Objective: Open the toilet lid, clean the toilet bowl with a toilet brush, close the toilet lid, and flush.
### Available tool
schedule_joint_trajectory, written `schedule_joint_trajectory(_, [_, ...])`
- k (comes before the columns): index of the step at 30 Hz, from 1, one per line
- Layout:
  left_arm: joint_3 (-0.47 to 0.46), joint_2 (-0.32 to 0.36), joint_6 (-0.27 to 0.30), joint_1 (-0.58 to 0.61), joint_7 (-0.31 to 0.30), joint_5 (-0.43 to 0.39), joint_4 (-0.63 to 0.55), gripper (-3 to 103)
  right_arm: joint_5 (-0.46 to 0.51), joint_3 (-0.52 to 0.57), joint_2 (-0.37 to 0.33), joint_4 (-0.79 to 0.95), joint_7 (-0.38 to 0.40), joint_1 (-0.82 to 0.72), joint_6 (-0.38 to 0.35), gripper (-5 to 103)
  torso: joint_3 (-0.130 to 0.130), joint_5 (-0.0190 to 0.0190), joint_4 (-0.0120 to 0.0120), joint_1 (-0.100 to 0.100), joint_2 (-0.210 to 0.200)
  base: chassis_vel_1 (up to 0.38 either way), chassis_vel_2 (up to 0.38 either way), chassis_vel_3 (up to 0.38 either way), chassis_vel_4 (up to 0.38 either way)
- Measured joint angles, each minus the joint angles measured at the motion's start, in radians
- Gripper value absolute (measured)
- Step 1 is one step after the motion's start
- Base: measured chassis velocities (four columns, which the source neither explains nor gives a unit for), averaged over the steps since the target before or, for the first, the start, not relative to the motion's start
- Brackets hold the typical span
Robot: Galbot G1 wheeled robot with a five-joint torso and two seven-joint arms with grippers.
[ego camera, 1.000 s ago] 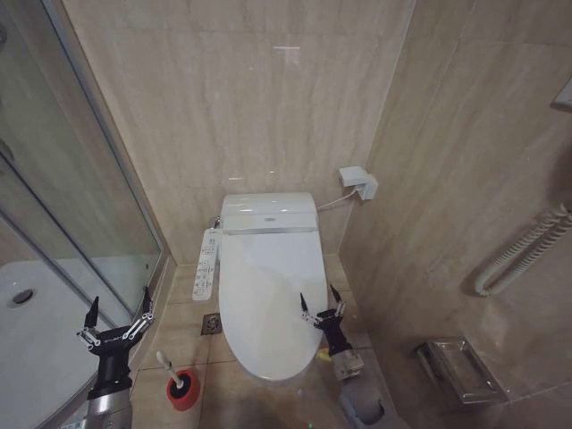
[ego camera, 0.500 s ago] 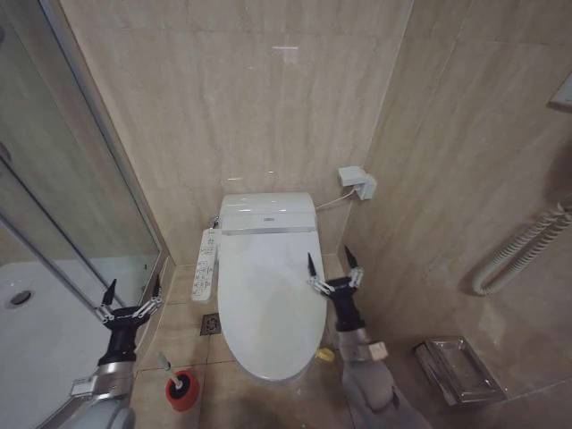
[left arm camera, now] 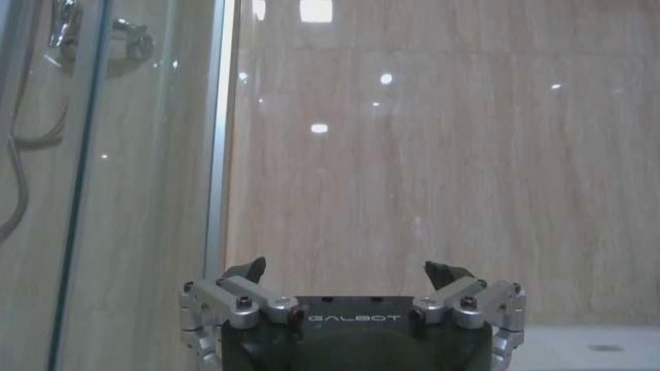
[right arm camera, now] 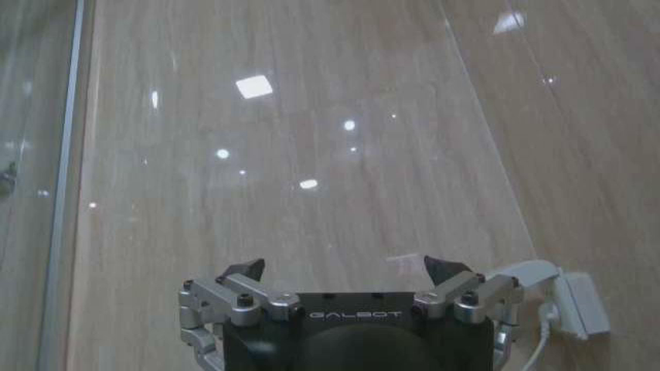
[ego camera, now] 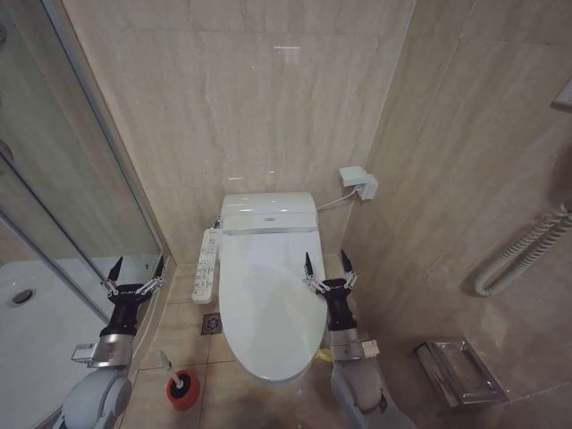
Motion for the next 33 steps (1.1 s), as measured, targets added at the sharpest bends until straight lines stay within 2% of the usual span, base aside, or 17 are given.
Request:
schedule_joint_trajectory(5, [-0.018, -0.001, 0.002, 0.012, 0.002, 0.000, -0.025, 100, 0.023, 0.003, -0.001, -0.006, -0.028, 0.007, 0.015, 100, 0.000, 0.0001, 0.0000, 0.000, 0.000, -0.014, 0.023, 0.015, -0.020])
schedule_joint_trajectory(13, [-0.034, -0.005, 0.001, 0.026, 0.002, 0.002, -0.035, 100, 0.023, -0.003, 0.012, -0.021, -0.029, 0.021, 0.014, 100, 0.000, 0.0003, 0.0001, 0.000, 0.000, -0.122, 0.130, 0.118, -0.111])
schedule_joint_trajectory(18, [-0.038, -0.010, -0.005, 0.031, 0.002, 0.004, -0.025, 100, 0.003, -0.011, 0.012, -0.027, -0.002, 0.024, 0.001, 100, 0.000, 0.0008, 0.0005, 0.000, 0.000, -0.224, 0.227, 0.211, -0.222])
schedule_joint_trajectory(19, [-0.035, -0.012, -0.006, 0.030, 0.003, 0.004, -0.021, 100, 0.002, -0.014, 0.011, -0.026, 0.006, 0.022, -0.003, 100, 0.000, -0.0006, -0.0004, 0.000, 0.000, -0.217, 0.232, 0.225, -0.225])
schedule_joint_trajectory(22, [-0.031, -0.012, -0.007, 0.024, 0.003, 0.005, -0.014, 100, -0.001, -0.015, 0.011, -0.025, 0.012, 0.022, -0.007, 100, 0.000, 0.0006, -0.0003, 0.001, 0.000, -0.201, 0.204, 0.183, -0.204])
schedule_joint_trajectory(25, [-0.026, -0.009, -0.007, 0.015, 0.003, 0.005, -0.002, 100, -0.002, -0.014, 0.010, -0.026, 0.014, 0.025, -0.008, 100, 0.000, 0.0000, -0.0005, 0.001, 0.000, -0.114, 0.122, 0.020, -0.083])
schedule_joint_trajectory(26, [-0.022, -0.003, -0.007, 0.012, 0.003, 0.005, 0.007, 100, -0.002, -0.013, 0.008, -0.027, 0.014, 0.027, -0.008, 100, 0.000, -0.0002, -0.0003, 0.001, 0.000, -0.037, 0.072, -0.007, 0.012])
schedule_joint_trajectory(27, [-0.016, 0.007, -0.009, 0.008, 0.005, 0.002, 0.018, 100, -0.002, -0.012, 0.007, -0.028, 0.014, 0.027, -0.008, 100, 0.000, 0.0002, 0.0009, 0.001, 0.000, 0.000, 0.000, 0.000, 0.000])
schedule_joint_trajectory(33, [0.076, 0.096, -0.059, -0.056, 0.040, -0.046, 0.126, 100, -0.003, -0.006, 0.011, -0.032, 0.014, 0.023, -0.006, 100, 0.000, 0.0004, -0.0001, -0.001, 0.000, 0.047, -0.048, -0.014, 0.069])
